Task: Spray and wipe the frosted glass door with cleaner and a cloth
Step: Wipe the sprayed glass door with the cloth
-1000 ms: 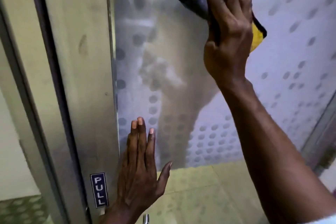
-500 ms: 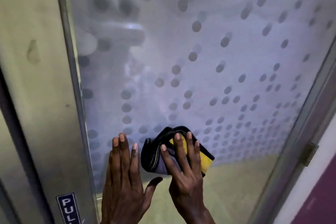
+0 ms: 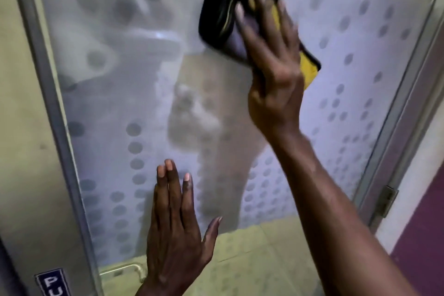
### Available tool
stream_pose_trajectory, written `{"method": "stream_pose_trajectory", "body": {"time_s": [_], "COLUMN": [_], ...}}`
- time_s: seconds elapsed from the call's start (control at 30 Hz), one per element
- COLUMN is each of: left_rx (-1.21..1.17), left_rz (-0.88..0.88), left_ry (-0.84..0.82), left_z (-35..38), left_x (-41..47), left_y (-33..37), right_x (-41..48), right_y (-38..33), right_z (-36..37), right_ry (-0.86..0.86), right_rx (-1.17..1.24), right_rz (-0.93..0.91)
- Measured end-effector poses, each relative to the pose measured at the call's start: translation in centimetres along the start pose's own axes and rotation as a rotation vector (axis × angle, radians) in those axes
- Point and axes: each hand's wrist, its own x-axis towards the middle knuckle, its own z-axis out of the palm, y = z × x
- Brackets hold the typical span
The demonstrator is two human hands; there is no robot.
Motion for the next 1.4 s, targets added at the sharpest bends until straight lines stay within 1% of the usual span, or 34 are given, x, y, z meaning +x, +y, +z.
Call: {"method": "stream_pose_trajectory", "body": {"time_s": [0.1,0.23,0.33,0.43,0.5,0.63,0.73,0.83,0.93,1.03,1.1,1.2,1.27,1.33,1.4], "left_rx": [0.027,0.038,0.072,0.076,0.038,0.058,0.068,0.068,0.037,-0.01,-0.034,-0.029,-0.012,0.006,0.015], "left_rz": [0.01,0.006,0.046,0.09,0.085,0.079,0.058,0.018,0.009,0.036,0.036,0.031,0.047,0.061,0.065], "left_ry": [0.021,0.032,0.016,-0.009,-0.024,-0.053,-0.054,-0.036,-0.02,-0.021,-0.008,0.0,-0.019,-0.035,-0.037], "left_z": [0.3,0.5,0.6,0.8,1.0,1.5,1.9,2.3,3.0,4.0,4.6,5.1,5.3,5.3,5.1], "left_x": [-0.3,-0.5,-0.5,-0.2,0.1,0.4,0.0,-0.3,-0.1,0.7,0.9,0.8,0.6,0.7,0.8], "left_y": [0.1,0.1,0.7,1.7,2.4,3.3,3.3,3.6,5.0,6.3,6.7,6.8,6.5,6.1,6.1], "right_x": [-8.9,-23.2,-28.9,-27.7,-23.9,-10.2,0.8,5.6,3.6,-3.4,-10.6,-22.0,-27.0,-28.6,-26.9], "right_y": [-0.9,-2.6,-2.9,-1.8,-0.5,3.7,7.2,8.0,7.3,6.8,6.0,4.7,4.7,5.2,6.1], "right_z": [0.1,-0.4,-1.1,-1.5,-2.0,-2.9,-3.9,-4.5,-3.9,-3.4,-3.4,-3.9,-4.4,-4.8,-5.3], "right_ry": [-0.064,-0.267,-0.368,-0.396,-0.327,-0.099,-0.017,0.044,0.047,0.004,-0.064,-0.221,-0.31,-0.357,-0.346], "right_rx": [-0.03,-0.08,-0.159,-0.165,-0.138,-0.095,-0.037,0.011,-0.013,-0.036,-0.063,-0.128,-0.181,-0.213,-0.186], "right_rz": [0.02,0.105,0.145,0.114,0.089,0.063,0.064,0.089,0.066,0.013,0.029,0.109,0.16,0.154,0.123]}}
